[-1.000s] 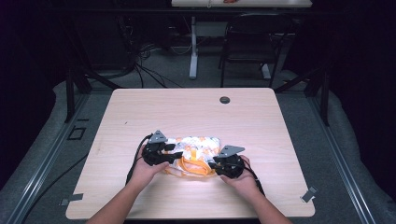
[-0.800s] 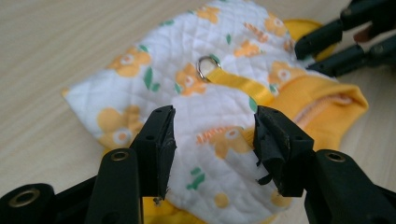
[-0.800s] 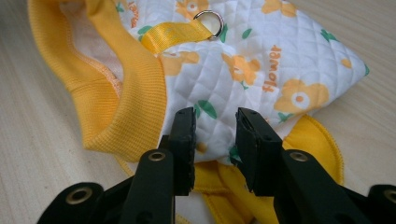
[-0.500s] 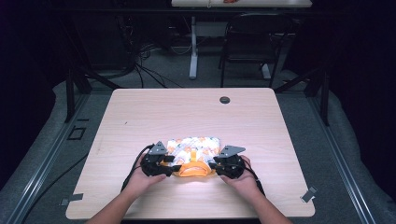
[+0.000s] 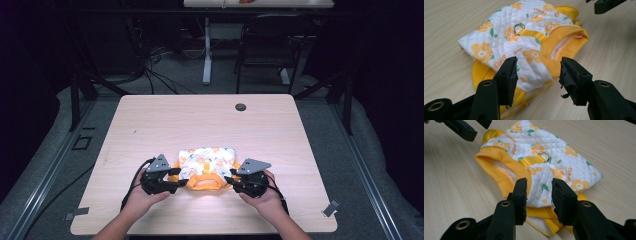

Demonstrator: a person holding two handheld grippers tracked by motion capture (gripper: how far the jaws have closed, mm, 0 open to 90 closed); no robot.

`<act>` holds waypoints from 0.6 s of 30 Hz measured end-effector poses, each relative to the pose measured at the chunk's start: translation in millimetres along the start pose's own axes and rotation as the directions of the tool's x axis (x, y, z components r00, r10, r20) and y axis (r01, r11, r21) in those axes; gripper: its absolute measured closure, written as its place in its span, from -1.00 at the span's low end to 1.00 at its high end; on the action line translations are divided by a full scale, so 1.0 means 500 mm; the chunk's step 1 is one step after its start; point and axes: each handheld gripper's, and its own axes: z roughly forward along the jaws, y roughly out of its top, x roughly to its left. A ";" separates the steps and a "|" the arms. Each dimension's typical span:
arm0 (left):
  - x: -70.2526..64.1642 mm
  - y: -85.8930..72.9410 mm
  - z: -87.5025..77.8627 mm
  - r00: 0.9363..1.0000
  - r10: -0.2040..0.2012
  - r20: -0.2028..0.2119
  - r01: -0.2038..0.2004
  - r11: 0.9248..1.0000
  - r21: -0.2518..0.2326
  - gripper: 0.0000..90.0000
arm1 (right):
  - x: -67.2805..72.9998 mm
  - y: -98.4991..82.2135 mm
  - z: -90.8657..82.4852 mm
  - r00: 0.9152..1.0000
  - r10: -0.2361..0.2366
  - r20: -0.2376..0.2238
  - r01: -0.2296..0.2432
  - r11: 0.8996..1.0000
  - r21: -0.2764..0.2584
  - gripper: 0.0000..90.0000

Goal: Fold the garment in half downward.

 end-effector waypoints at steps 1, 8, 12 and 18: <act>0.000 -0.002 -0.008 1.000 -0.004 -0.008 0.004 1.000 -0.004 0.06 | 0.002 0.000 -0.007 1.000 0.005 -0.002 -0.005 1.000 -0.004 0.42; 0.004 -0.026 -0.067 0.997 -0.029 -0.070 0.026 0.999 -0.038 0.07 | 0.009 -0.012 -0.050 0.999 0.027 0.024 -0.027 1.000 -0.005 0.38; 0.006 -0.049 -0.093 0.995 -0.053 -0.080 0.050 0.998 -0.038 0.07 | 0.005 -0.028 -0.068 0.999 0.029 0.030 -0.029 1.000 0.003 0.37; 0.011 -0.082 -0.117 0.990 -0.085 -0.110 0.081 0.996 -0.048 0.07 | -0.005 -0.056 -0.074 0.997 0.048 0.052 -0.049 0.999 0.017 0.34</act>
